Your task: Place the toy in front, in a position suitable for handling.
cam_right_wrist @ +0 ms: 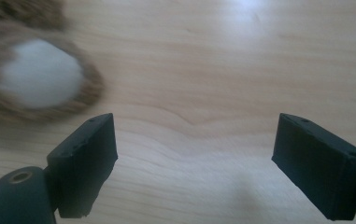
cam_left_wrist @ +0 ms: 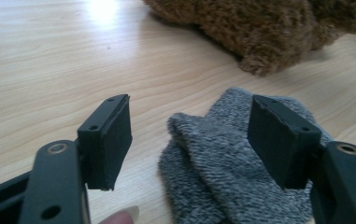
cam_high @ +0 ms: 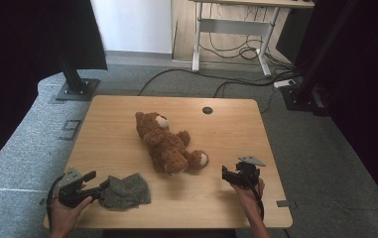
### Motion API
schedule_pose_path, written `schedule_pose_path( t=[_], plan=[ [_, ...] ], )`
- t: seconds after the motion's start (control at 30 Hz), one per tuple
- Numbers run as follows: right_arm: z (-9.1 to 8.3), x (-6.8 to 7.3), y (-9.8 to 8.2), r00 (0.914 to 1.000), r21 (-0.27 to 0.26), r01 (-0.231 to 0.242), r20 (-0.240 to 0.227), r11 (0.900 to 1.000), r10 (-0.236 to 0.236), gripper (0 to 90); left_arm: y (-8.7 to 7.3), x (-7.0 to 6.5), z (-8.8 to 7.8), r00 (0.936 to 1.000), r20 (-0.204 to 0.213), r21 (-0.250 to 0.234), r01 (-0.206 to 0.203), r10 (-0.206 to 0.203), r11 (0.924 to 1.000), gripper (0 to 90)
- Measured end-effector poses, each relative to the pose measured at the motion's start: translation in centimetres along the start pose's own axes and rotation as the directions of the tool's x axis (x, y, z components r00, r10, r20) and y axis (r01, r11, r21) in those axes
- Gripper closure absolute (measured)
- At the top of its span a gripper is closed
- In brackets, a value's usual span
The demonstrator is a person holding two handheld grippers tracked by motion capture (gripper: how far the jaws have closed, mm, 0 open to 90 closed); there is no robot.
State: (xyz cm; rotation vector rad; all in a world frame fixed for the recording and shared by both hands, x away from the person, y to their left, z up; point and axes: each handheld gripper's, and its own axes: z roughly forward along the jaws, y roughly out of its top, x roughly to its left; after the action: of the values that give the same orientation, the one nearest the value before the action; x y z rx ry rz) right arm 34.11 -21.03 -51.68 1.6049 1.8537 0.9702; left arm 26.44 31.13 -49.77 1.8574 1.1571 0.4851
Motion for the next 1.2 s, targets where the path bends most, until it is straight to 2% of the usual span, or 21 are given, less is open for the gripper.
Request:
schedule_pose_path(
  t=[0.07, 0.1, 0.13, 0.2, 0.3, 0.33, 0.37, 0.47, 0.5, 0.53, 0.57, 0.63, 0.67, 0.73, 0.8, 0.9, 0.93, 1.03, 1.1, 1.2],
  plan=[
    [-0.5, 1.1, 1.3, 0.9988, -0.04, 0.026, -0.04, 0.999, -0.028, 13.2, -0.1, -0.2, 0.1, 1.0, -0.007, 0.004, -0.005, 0.005, 1.0, 31.1],
    [-0.5, 1.1, 1.3, 0.9988, -0.04, 0.026, -0.04, 0.999, -0.028, 13.2, -0.1, -0.2, 0.1, 1.0, -0.007, 0.004, -0.005, 0.005, 1.0, 31.0],
    [-0.7, 2.1, 2.2, 0.9964, -0.06, 0.049, -0.066, 0.997, -0.053, 13.2, 0.0, -0.2, 0.3, 0.9999, -0.011, 0.012, -0.009, 0.01, 0.9999, 30.8],
    [-0.7, 3.2, 3.0, 0.9938, -0.08, 0.069, -0.081, 0.994, -0.075, 13.8, 0.0, -0.2, 0.3, 0.9998, -0.014, 0.014, -0.011, 0.011, 0.9998, 30.4],
    [-0.6, 4.2, 3.9, 0.9892, -0.097, 0.081, -0.115, 0.992, -0.092, 15.1, 0.0, -0.3, 0.7, 0.9998, -0.011, 0.023, -0.014, 0.014, 0.9996, 29.6],
    [-0.7, 5.1, 4.7, 0.9831, -0.114, 0.084, -0.153, 0.99, -0.101, 16.0, 0.1, -0.3, 0.8, 0.9999, -0.006, 0.028, -0.012, 0.012, 0.9995, 27.5],
    [-0.7, 5.1, 4.7, 0.9831, -0.114, 0.084, -0.153, 0.99, -0.101, 16.0, 0.2, -0.3, 0.9, 1.0, -0.002, 0.028, -0.009, 0.009, 0.9996, 27.5],
    [-0.5, 6.4, 6.1, 0.968, -0.124, 0.077, -0.228, 0.989, -0.104, 17.2, 0.4, -0.3, 1.2, 1.0, -0.004, 0.022, 0.003, -0.003, 0.9998, 25.8],
    [-0.4, 7.1, 6.7, 0.9604, -0.119, 0.087, -0.254, 0.989, -0.115, 17.2, 0.4, -0.3, 1.4, 1.0, -0.001, 0.027, 0.005, -0.005, 0.9996, 25.4],
    [-0.1, 8.0, 7.5, 0.9492, -0.112, 0.095, -0.29, 0.989, -0.124, 17.2, 0.3, -0.3, 1.5, 1.0, 0.004, 0.031, 0.007, -0.007, 0.9995, 25.3],
    [-0.1, 8.0, 7.5, 0.9492, -0.112, 0.095, -0.29, 0.989, -0.124, 17.2, 0.3, -0.3, 1.6, 1.0, 0.005, 0.038, 0.0, 0.0, 0.9993, 25.3],
    [0.6, 9.2, 8.4, 0.9343, -0.099, 0.103, -0.332, 0.99, -0.131, 17.2, 0.3, -0.4, 1.8, 0.9999, 0.005, 0.051, -0.013, 0.012, 0.9986, 25.3],
    [1.2, 10.2, 8.8, 0.9299, -0.087, 0.117, -0.34, 0.989, -0.139, 17.2, 0.2, -0.5, 1.8, 0.9998, 0.008, 0.051, -0.018, 0.017, 0.9985, 25.5],
    [1.5, 10.7, 9.0, 0.9267, -0.082, 0.121, -0.348, 0.989, -0.142, 17.2, 0.1, -0.6, 1.7, 0.9998, 0.009, 0.052, -0.021, 0.02, 0.9984, 25.6],
    [2.2, 11.9, 9.1, 0.9166, -0.069, 0.128, -0.373, 0.989, -0.144, 17.3, 0.0, -0.6, 1.8, 0.9997, 0.004, 0.057, -0.023, 0.023, 0.9981, 26.0],
    [2.7, 12.7, 9.2, 0.9117, -0.07, 0.14, -0.38, 0.988, -0.156, 17.3, 0.0, -0.7, 1.7, 0.9995, -0.001, 0.056, -0.031, 0.031, 0.998, 26.0],
    [3.1, 13.4, 9.4, 0.9048, -0.064, 0.141, -0.396, 0.988, -0.155, 17.1, 0.0, -0.7, 1.8, 0.9995, -0.004, 0.055, -0.031, 0.032, 0.998, 26.0],
    [3.6, 13.9, 9.4, 0.9, -0.06, 0.143, -0.407, 0.988, -0.155, 17.0, 0.1, -0.6, 1.9, 0.9994, -0.01, 0.054, -0.032, 0.032, 0.998, 26.1],
    [4.2, 14.7, 9.4, 0.8918, -0.034, 0.152, -0.426, 0.988, -0.152, 16.8, 0.1, -0.6, 1.9, 0.9994, -0.011, 0.052, -0.032, 0.032, 0.9982, 28.1],
    [4.7, 15.3, 9.3, 0.8903, -0.012, 0.172, -0.426, 0.985, -0.161, 16.5, 0.1, -0.7, 2.0, 0.9993, -0.008, 0.048, -0.035, 0.036, 0.9982, 28.6]
  ],
)
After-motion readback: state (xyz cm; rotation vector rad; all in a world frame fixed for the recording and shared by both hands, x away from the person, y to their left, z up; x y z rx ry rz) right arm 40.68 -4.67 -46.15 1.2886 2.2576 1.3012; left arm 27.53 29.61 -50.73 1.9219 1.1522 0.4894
